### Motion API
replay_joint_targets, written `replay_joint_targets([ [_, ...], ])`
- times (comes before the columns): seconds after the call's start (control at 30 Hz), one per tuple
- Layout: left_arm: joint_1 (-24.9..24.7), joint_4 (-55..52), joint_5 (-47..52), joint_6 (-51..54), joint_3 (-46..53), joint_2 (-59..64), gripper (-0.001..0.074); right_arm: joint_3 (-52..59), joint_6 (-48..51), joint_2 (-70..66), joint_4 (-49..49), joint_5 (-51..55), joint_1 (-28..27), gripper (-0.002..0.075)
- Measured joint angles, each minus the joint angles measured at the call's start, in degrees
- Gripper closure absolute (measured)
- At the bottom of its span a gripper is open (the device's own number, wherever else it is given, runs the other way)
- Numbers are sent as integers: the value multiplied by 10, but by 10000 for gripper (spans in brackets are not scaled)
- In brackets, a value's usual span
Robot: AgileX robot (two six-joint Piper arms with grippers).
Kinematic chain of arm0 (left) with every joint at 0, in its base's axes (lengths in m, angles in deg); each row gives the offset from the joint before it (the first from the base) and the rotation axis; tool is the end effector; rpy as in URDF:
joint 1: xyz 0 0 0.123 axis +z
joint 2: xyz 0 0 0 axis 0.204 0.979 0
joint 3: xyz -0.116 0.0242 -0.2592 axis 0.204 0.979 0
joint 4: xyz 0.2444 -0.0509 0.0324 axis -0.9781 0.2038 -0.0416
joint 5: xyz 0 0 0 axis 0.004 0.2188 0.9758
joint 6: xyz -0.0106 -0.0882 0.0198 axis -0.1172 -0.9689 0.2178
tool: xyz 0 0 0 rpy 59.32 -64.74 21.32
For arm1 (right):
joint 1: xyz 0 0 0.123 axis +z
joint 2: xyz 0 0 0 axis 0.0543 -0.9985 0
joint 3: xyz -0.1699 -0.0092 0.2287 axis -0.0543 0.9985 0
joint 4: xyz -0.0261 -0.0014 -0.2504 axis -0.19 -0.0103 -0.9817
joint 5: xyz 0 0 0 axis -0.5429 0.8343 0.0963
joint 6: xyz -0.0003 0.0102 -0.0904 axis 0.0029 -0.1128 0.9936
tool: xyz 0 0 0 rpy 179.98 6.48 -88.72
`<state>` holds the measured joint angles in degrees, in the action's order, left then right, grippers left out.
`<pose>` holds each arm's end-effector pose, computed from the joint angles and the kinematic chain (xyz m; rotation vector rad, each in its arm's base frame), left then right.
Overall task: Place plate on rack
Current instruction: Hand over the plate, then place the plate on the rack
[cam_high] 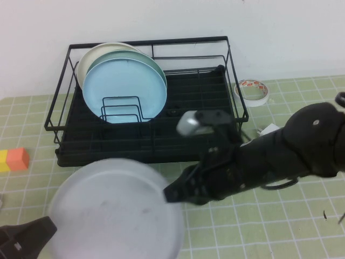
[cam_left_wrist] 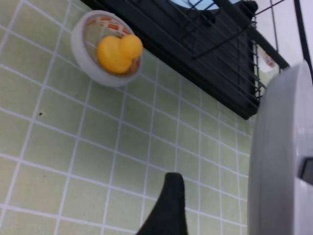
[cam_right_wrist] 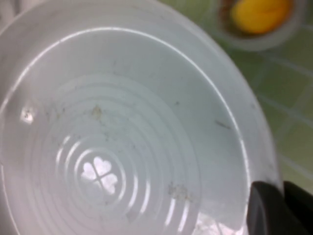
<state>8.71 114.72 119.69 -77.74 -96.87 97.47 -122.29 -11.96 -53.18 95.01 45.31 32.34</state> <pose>0.0824 -0.0359 0.2647 -0.5053 2.0667 -0.8503 0.2675 0.2447 0.2242 -0.7066 2.3986 0.9940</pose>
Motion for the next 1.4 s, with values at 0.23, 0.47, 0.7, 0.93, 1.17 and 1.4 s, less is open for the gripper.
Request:
replay_joint_targets([
  [0.23, 0, 14, 0, 15, 0, 0, 147, 0, 68, 9, 63, -4, 45, 715],
  [0.47, 0, 20, 10, 37, 0, 0, 323, 0, 225, 10, 205, 23, 48, 714],
  [0.7, -1, 78, 5, 120, -2, 0, 614, 2, 321, 8, 223, 13, 48, 706],
  [0.93, -1, 85, -28, 281, -2, 0, 614, 3, 356, 12, 228, 30, 48, 426],
  [1.17, -1, 83, -112, 511, 0, 1, 615, -13, 341, 97, 193, 53, -2, 337],
  [1.4, -1, 192, -208, 801, -1, 2, 615, -19, 260, 228, 21, 104, -51, 532],
])
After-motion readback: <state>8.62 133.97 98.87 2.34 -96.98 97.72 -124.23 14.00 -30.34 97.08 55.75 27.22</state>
